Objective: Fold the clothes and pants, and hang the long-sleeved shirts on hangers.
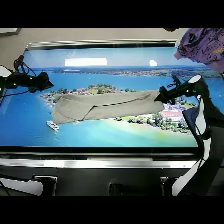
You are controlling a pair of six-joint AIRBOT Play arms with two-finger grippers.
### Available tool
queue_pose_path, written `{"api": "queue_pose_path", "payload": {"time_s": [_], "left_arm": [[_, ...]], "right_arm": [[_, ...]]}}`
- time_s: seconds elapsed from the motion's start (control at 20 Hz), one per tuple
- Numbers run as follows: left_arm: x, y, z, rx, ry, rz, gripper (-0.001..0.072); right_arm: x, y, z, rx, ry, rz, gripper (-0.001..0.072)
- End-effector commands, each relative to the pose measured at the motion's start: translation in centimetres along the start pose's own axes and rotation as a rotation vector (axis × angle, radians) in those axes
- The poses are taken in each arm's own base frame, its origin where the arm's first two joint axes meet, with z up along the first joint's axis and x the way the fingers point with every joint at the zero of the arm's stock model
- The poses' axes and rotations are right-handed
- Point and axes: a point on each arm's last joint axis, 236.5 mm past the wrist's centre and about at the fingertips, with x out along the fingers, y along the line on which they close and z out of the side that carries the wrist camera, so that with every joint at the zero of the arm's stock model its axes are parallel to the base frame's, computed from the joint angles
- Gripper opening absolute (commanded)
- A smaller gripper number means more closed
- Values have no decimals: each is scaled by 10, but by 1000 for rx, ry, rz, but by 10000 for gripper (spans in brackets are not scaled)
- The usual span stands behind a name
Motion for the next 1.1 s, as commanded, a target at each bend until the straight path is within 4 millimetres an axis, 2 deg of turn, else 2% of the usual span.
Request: {"api": "queue_pose_path", "payload": {"time_s": [0.0, 0.15, 0.25, 0.4, 0.55, 0.75, 0.9, 1.05], "left_arm": [[12, -22, -12, 18, 32, -17, 22], [47, -70, -47, 69, 107, -49, 22], [74, -108, -78, 97, 156, -72, 22], [113, -170, -130, 181, 196, -122, 22], [150, -229, -186, 194, 203, -176, 22], [181, -296, -252, 122, 254, -308, 21], [196, -337, -281, 77, 288, -395, 22], [209, -373, -304, 49, 328, -472, 21]], "right_arm": [[-46, 12, -7, 21, -60, -109, 32], [-104, 20, -19, 62, -163, -243, 32], [-139, 31, -28, 50, -233, -291, 33], [-179, 53, -44, 2, -311, -319, 33], [-212, 78, -62, -44, -387, -315, 32], [-238, 100, -89, -85, -426, -312, 31], [-247, 108, -109, -90, -416, -309, 31], [-253, 113, -119, -70, -428, -303, 31]]}}
